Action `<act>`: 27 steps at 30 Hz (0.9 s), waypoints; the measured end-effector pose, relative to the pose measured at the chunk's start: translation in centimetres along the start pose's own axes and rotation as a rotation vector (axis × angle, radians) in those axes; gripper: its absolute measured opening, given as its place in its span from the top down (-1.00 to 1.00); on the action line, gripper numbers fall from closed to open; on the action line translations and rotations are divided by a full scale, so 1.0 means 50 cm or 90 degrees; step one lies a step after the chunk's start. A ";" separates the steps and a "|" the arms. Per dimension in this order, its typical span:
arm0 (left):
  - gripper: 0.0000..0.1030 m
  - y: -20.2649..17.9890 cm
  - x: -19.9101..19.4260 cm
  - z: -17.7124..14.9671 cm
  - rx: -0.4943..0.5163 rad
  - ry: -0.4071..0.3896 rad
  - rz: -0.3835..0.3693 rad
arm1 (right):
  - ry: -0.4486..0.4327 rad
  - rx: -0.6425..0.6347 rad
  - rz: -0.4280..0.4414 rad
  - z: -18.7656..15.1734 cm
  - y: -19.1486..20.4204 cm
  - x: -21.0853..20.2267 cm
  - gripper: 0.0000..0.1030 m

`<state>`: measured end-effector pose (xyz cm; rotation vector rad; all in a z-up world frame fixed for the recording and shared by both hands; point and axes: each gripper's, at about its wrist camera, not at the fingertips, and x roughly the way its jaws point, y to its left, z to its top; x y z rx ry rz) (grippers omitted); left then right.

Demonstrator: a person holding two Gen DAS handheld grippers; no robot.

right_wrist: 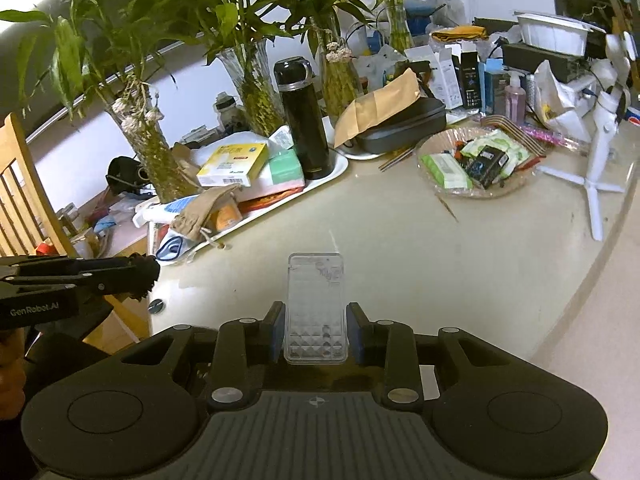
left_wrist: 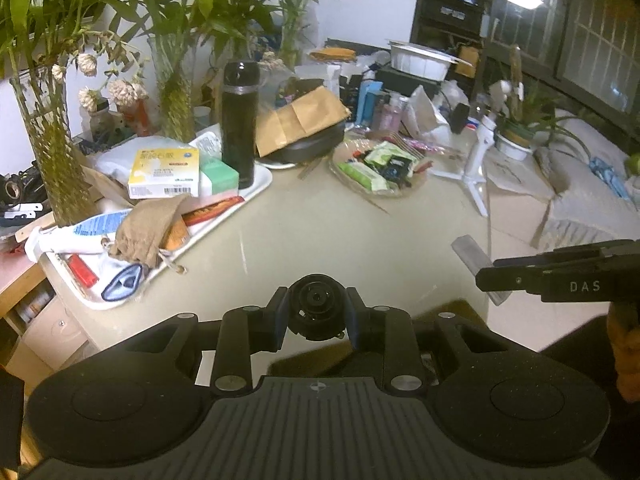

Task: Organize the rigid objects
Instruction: 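Carry the clear case with the right tool while the left tool carries the knob to the box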

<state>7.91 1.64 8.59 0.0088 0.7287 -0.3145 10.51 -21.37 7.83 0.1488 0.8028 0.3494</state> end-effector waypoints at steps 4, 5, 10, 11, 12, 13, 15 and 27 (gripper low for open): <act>0.45 -0.012 -0.003 -0.028 0.004 0.011 -0.009 | 0.002 0.022 0.004 -0.031 -0.007 -0.006 0.31; 0.45 -0.015 -0.002 -0.036 0.004 0.015 -0.013 | 0.003 0.029 0.004 -0.039 -0.009 -0.007 0.31; 0.45 -0.036 -0.003 -0.071 0.009 0.029 -0.033 | 0.005 0.053 0.004 -0.073 -0.015 -0.005 0.31; 0.45 -0.040 -0.003 -0.078 0.011 0.031 -0.039 | 0.005 0.054 0.005 -0.079 -0.015 -0.004 0.31; 0.45 -0.045 -0.002 -0.085 0.013 0.033 -0.043 | 0.005 0.055 0.005 -0.085 -0.014 -0.002 0.32; 0.45 -0.049 0.000 -0.091 0.014 0.036 -0.045 | 0.007 0.055 0.005 -0.090 -0.012 0.001 0.32; 0.45 -0.055 0.005 -0.103 0.013 0.044 -0.048 | 0.008 0.054 0.005 -0.101 -0.010 0.005 0.32; 0.45 -0.075 0.049 -0.160 -0.004 0.071 -0.055 | -0.026 0.071 0.085 -0.152 -0.030 -0.004 0.31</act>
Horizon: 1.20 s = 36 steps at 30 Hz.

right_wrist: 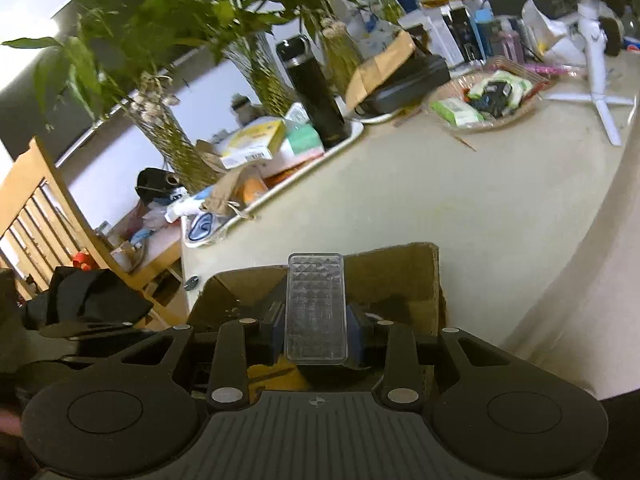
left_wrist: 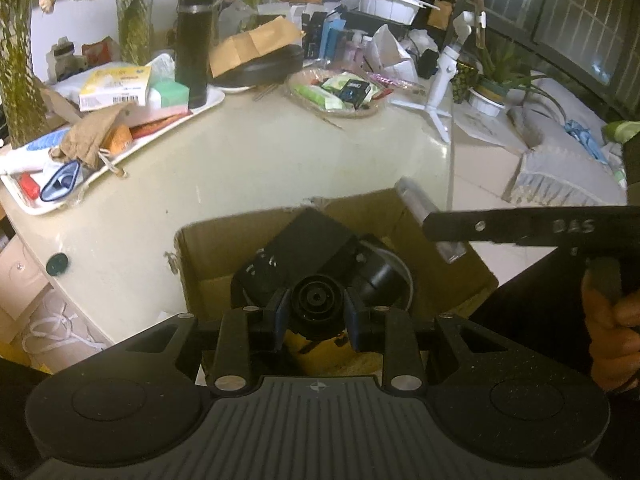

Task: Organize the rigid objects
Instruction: 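Carry the clear case with the right tool while the left tool carries the knob to the box, then open the left tool to drop the knob in the box while the right tool releases the case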

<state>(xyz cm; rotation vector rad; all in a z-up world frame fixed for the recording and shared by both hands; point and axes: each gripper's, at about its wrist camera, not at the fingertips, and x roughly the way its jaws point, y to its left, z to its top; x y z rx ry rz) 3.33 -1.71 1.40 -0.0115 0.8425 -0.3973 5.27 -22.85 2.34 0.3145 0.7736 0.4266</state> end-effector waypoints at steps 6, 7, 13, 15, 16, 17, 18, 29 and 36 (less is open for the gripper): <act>0.45 0.001 0.000 -0.005 -0.013 -0.004 0.003 | 0.003 -0.022 -0.008 -0.011 0.003 -0.006 0.31; 0.44 0.000 0.000 -0.006 -0.012 -0.005 0.003 | 0.003 -0.028 -0.010 -0.012 0.006 -0.007 0.31; 0.30 -0.009 -0.001 -0.009 0.002 -0.018 0.001 | 0.000 -0.035 -0.019 -0.015 0.008 -0.008 0.31; 0.10 -0.009 -0.006 -0.010 0.002 -0.029 0.009 | -0.001 -0.035 -0.025 -0.015 0.009 -0.007 0.31; 0.01 -0.008 -0.010 -0.010 0.001 -0.035 0.015 | -0.001 -0.035 -0.027 -0.015 0.009 -0.007 0.31; -0.03 -0.006 -0.013 -0.011 -0.001 -0.042 0.020 | -0.002 -0.036 -0.030 -0.014 0.010 -0.006 0.31; -0.03 -0.003 -0.018 -0.011 -0.007 -0.051 0.024 | -0.004 -0.037 -0.032 -0.014 0.012 -0.006 0.31; -0.04 0.030 -0.032 -0.019 -0.038 -0.062 0.049 | -0.027 -0.080 -0.099 -0.004 0.047 0.007 0.31; -0.04 0.042 -0.034 -0.022 -0.052 -0.062 0.057 | 0.010 -0.083 -0.119 0.001 0.048 0.034 0.29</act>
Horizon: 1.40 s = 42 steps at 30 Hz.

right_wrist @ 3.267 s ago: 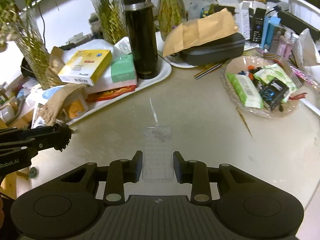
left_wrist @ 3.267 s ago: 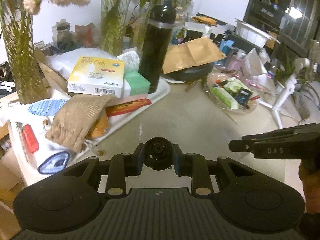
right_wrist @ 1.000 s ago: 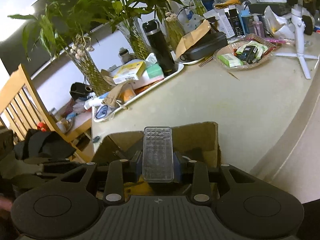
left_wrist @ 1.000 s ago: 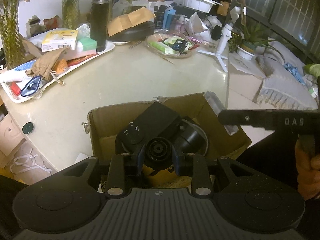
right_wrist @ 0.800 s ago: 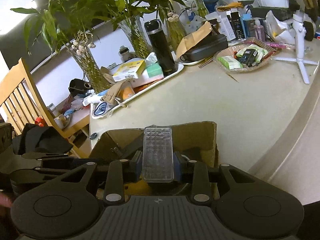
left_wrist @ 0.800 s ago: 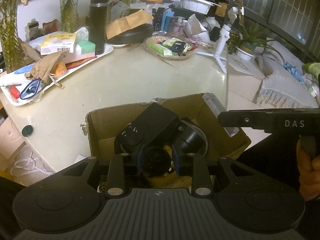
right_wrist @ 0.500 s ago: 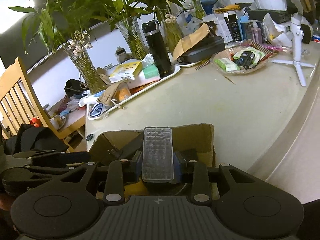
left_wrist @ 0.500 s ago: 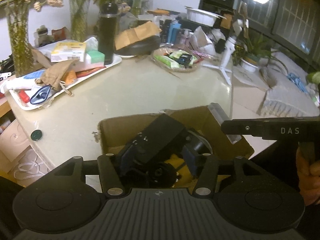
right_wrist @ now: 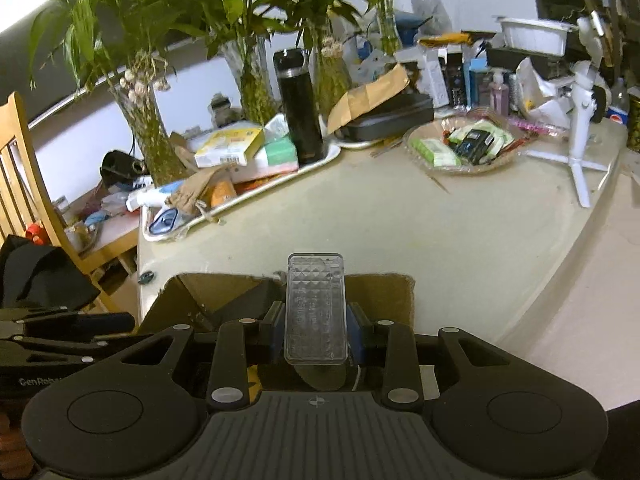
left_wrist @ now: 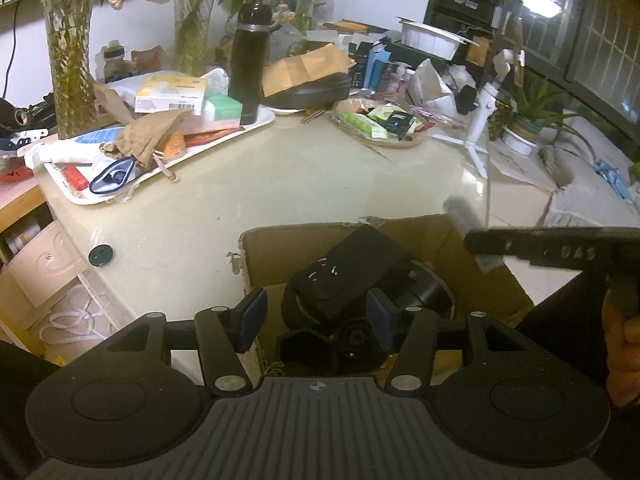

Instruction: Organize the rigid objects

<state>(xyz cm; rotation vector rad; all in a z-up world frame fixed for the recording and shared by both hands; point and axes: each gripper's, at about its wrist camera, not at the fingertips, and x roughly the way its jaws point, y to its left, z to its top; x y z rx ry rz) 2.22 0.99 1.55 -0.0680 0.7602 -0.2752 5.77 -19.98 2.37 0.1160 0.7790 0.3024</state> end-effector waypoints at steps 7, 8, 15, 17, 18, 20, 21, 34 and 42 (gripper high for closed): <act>-0.04 -0.001 0.004 -0.001 0.001 0.003 0.005 | -0.020 -0.027 -0.021 -0.009 0.012 -0.005 -1.00; -0.04 -0.002 0.005 0.000 0.002 0.003 0.006 | -0.023 -0.031 -0.023 -0.010 0.013 -0.007 -1.00; -0.21 -0.006 0.005 -0.001 0.009 0.002 0.014 | -0.015 -0.071 -0.060 -0.023 0.027 -0.006 -1.00; -0.48 -0.010 0.000 -0.002 0.014 -0.009 0.025 | -0.015 -0.072 -0.060 -0.029 0.029 -0.012 -1.00; -0.52 -0.012 -0.004 -0.002 0.017 -0.016 0.033 | -0.013 -0.071 -0.060 -0.032 0.030 -0.014 -1.00; -0.54 -0.017 -0.008 -0.005 0.021 -0.020 0.040 | -0.010 -0.069 -0.060 -0.038 0.031 -0.020 -1.00; -0.55 -0.018 -0.010 -0.006 0.021 -0.020 0.042 | -0.010 -0.069 -0.061 -0.041 0.032 -0.023 -1.00; -1.00 -0.045 -0.040 -0.035 0.035 0.000 0.088 | 0.051 -0.022 -0.085 -0.076 0.028 -0.047 -1.00; -1.00 -0.052 -0.036 -0.046 0.045 0.049 0.102 | 0.096 -0.005 -0.077 -0.093 0.030 -0.046 -1.00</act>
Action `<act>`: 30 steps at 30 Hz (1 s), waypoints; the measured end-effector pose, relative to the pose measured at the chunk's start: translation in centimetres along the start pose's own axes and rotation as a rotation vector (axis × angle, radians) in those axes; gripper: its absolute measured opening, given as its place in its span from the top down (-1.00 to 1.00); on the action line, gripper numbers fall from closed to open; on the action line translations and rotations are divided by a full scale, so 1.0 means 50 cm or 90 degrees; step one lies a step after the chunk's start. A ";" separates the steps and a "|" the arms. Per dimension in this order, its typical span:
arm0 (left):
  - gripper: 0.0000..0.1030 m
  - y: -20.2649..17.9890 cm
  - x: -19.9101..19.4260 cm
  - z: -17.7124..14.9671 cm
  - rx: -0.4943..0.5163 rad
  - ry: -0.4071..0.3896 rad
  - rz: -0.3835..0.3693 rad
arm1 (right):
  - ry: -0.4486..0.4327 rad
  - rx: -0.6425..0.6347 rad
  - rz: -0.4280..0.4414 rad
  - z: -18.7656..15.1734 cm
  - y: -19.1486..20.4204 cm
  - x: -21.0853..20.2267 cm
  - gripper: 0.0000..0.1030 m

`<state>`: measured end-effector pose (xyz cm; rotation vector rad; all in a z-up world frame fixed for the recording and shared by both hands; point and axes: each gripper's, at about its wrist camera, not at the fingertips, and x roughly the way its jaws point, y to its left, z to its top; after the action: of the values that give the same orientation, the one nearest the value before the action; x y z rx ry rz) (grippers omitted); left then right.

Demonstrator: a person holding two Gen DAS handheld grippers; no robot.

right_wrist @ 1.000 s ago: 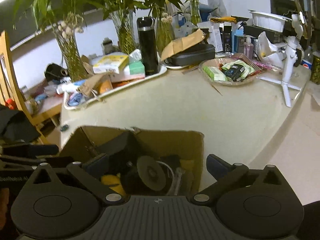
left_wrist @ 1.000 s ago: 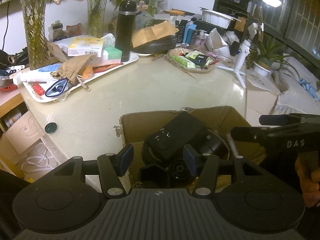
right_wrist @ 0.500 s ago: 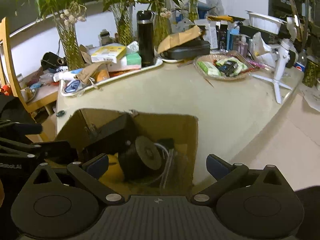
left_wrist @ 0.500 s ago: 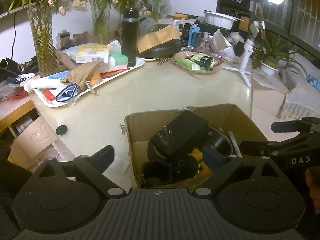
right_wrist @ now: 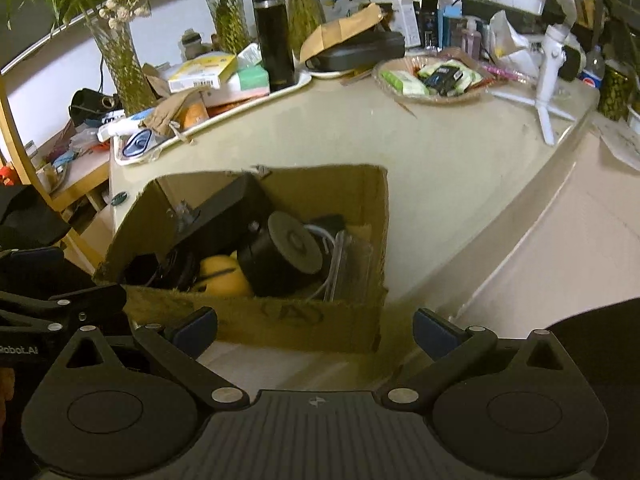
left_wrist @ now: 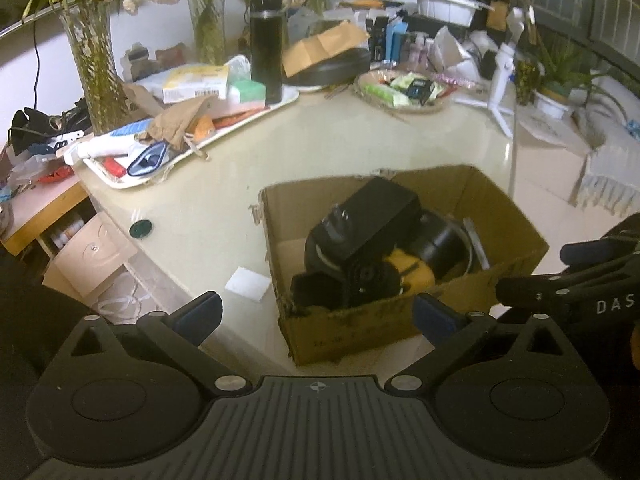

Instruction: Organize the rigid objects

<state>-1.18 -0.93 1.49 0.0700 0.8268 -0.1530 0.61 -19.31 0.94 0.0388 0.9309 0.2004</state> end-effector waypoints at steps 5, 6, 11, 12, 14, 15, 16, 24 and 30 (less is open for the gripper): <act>-1.00 0.000 0.006 -0.003 0.003 0.020 0.009 | 0.038 -0.007 0.003 -0.004 0.005 0.014 -1.00; -1.00 0.002 0.007 -0.003 -0.001 0.023 0.009 | 0.044 -0.009 0.002 -0.005 0.006 0.017 -1.00; -1.00 0.004 0.017 -0.002 -0.006 0.045 0.008 | 0.068 -0.013 -0.010 -0.007 0.008 0.030 -1.00; -1.00 0.002 0.019 -0.003 -0.002 0.049 0.010 | 0.071 -0.013 -0.011 -0.006 0.008 0.032 -1.00; -1.00 -0.003 0.024 -0.004 0.008 0.058 0.014 | 0.077 -0.013 -0.015 -0.006 0.007 0.036 -1.00; -1.00 -0.004 0.026 -0.005 0.011 0.061 0.016 | 0.081 -0.014 -0.017 -0.006 0.008 0.038 -1.00; -1.00 -0.005 0.028 -0.005 0.012 0.065 0.017 | 0.084 -0.015 -0.018 -0.006 0.007 0.041 -1.00; -1.00 -0.001 0.053 -0.009 0.010 0.112 0.031 | 0.099 -0.026 -0.027 -0.007 0.011 0.052 -1.00; -1.00 -0.002 0.054 -0.009 0.011 0.117 0.031 | 0.101 -0.026 -0.029 -0.006 0.012 0.054 -1.00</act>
<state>0.29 -1.29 -0.80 0.1220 1.0066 -0.1085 1.83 -18.25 -1.30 -0.0366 1.0840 0.1828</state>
